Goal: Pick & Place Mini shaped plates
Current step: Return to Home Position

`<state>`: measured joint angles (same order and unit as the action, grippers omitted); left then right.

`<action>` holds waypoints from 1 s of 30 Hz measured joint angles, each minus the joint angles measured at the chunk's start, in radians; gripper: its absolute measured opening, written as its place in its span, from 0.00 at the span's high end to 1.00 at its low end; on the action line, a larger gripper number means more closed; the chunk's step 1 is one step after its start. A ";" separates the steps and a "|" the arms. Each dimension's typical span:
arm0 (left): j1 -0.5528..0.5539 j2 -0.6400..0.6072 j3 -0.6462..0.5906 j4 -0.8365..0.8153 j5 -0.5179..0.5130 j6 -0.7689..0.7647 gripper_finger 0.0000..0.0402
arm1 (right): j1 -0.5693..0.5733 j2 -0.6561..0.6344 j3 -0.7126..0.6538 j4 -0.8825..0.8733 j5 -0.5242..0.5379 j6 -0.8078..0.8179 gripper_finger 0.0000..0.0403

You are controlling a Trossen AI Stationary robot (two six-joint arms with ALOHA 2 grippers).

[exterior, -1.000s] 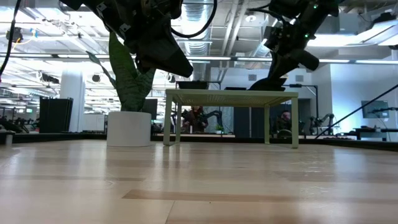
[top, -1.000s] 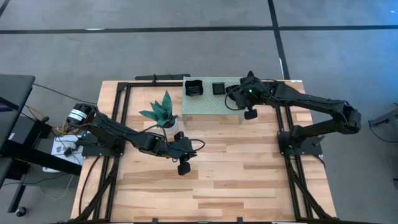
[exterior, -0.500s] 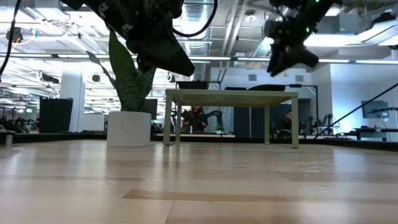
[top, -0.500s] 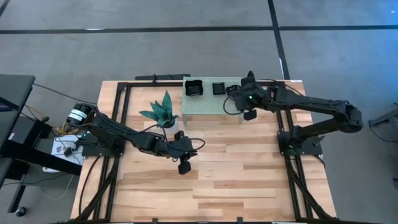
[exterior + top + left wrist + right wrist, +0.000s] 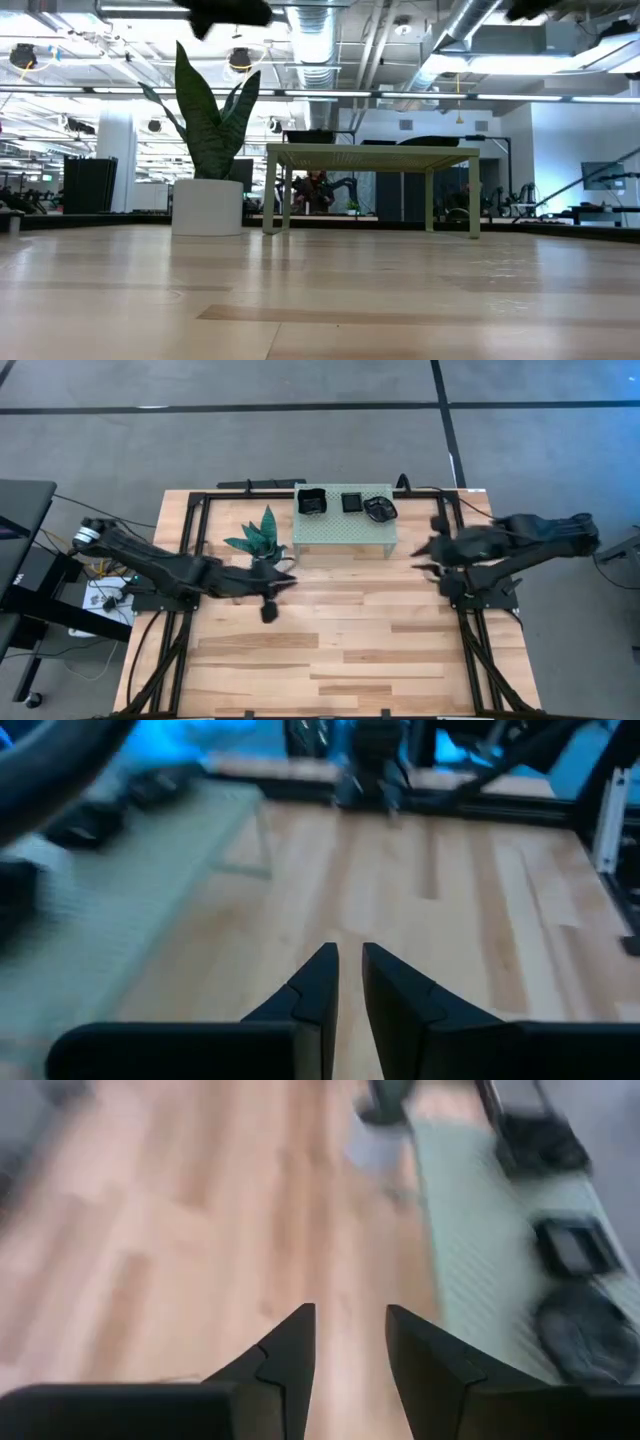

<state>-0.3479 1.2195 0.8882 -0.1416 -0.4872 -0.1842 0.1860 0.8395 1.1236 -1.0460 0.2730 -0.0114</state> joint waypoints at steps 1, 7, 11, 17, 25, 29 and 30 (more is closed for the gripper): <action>-0.013 -0.046 -0.024 -0.002 -0.037 0.023 0.87 | 0.035 -0.052 -0.044 0.044 0.002 0.019 0.71; -0.075 -0.323 -0.263 0.061 -0.179 0.035 0.87 | 0.185 -0.417 -0.387 0.381 0.067 0.031 0.70; -0.111 -0.488 -0.440 0.177 -0.173 0.026 0.87 | 0.218 -0.627 -0.606 0.549 0.069 0.029 0.70; -0.132 -0.697 -0.636 0.266 -0.174 0.077 0.87 | 0.217 -0.838 -0.790 0.626 0.081 0.036 0.70; -0.130 -0.888 -0.834 0.444 0.005 0.172 0.87 | 0.203 -0.817 -0.820 0.731 0.179 0.031 0.70; -0.129 -0.936 -0.882 0.507 0.032 0.215 0.87 | 0.203 -0.832 -0.910 0.829 0.181 0.031 0.70; -0.129 -0.940 -0.882 0.510 0.032 0.232 0.87 | 0.203 -0.837 -0.940 0.857 0.180 0.030 0.70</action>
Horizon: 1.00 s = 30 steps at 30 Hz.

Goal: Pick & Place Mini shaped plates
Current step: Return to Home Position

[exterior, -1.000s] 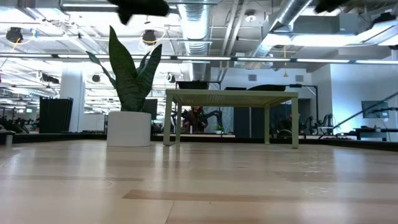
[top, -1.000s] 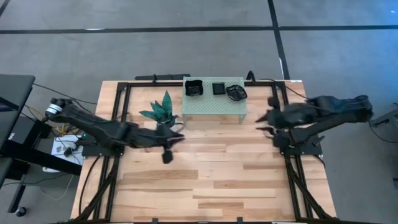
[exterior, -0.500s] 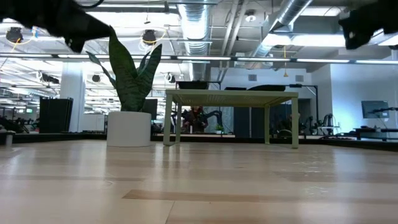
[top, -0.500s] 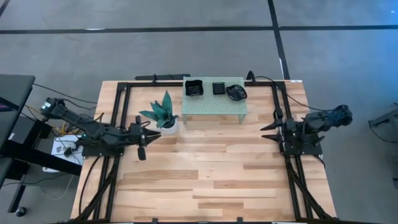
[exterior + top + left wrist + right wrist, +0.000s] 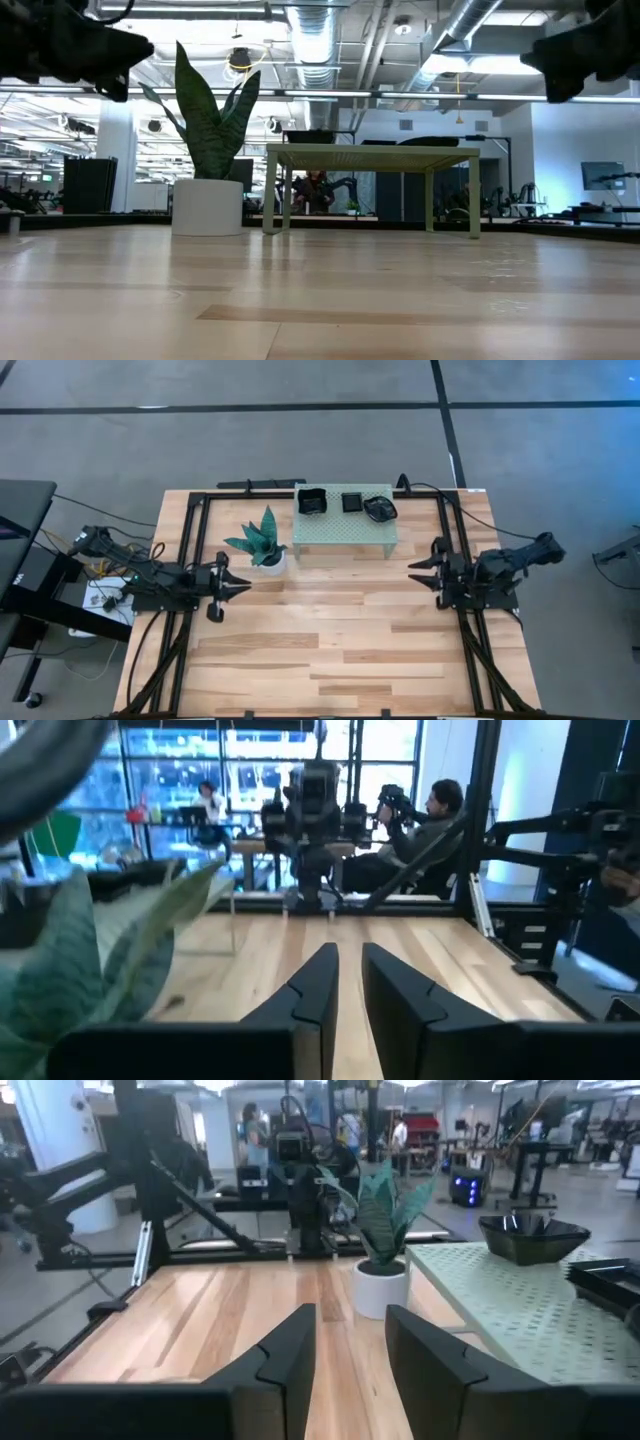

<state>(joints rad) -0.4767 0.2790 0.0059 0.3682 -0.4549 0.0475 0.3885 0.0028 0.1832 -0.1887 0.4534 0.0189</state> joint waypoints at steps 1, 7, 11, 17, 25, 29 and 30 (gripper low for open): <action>0.000 -0.005 0.000 0.006 0.000 0.025 0.87 | -0.001 0.000 -0.026 0.038 0.004 0.000 0.70; 0.001 -0.024 0.000 0.008 0.000 0.080 0.87 | -0.015 0.001 -0.154 0.197 0.040 0.013 0.70; 0.001 -0.011 0.000 0.006 0.001 0.079 0.87 | -0.018 0.026 -0.175 0.256 -0.004 -0.019 0.70; 0.001 0.044 0.000 0.007 0.000 0.023 0.87 | -0.018 0.063 -0.175 0.256 -0.008 -0.025 0.70; 0.001 0.090 0.000 0.007 0.000 0.023 0.87 | -0.018 0.063 -0.175 0.255 -0.007 -0.074 0.70; 0.001 0.089 0.000 0.008 0.000 0.023 0.87 | -0.018 0.063 -0.175 0.255 -0.008 -0.100 0.70; 0.001 0.089 0.000 0.008 0.000 0.022 0.87 | -0.018 0.063 -0.175 0.255 -0.008 -0.100 0.70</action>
